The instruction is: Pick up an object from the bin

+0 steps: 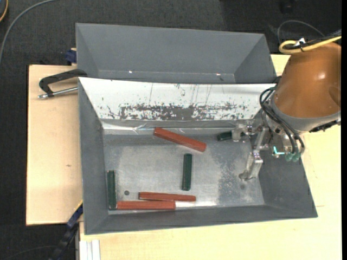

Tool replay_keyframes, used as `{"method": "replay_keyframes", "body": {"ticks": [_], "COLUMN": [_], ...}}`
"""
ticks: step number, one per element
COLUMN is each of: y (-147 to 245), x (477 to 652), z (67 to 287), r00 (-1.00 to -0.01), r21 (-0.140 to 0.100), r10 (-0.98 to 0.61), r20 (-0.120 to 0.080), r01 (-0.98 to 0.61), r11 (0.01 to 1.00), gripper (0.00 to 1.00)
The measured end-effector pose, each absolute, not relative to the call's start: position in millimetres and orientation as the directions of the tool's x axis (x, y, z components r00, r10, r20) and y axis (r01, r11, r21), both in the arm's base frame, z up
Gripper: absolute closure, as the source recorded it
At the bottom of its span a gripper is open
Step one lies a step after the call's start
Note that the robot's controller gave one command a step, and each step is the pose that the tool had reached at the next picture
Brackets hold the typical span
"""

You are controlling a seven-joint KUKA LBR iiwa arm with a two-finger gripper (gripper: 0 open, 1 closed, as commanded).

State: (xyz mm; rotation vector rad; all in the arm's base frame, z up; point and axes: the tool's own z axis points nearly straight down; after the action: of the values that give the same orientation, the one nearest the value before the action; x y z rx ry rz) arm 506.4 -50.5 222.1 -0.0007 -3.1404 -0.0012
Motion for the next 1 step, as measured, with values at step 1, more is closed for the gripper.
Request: {"method": "replay_keyframes", "body": {"ticks": [1], "y": [20.1], "x": [572.5], "z": [109.2], "r00": [-0.999], "r21": [0.004], "r10": [-0.04], "r20": [0.001], "r01": [-0.04], "r11": [0.999], "gripper": [0.0]}}
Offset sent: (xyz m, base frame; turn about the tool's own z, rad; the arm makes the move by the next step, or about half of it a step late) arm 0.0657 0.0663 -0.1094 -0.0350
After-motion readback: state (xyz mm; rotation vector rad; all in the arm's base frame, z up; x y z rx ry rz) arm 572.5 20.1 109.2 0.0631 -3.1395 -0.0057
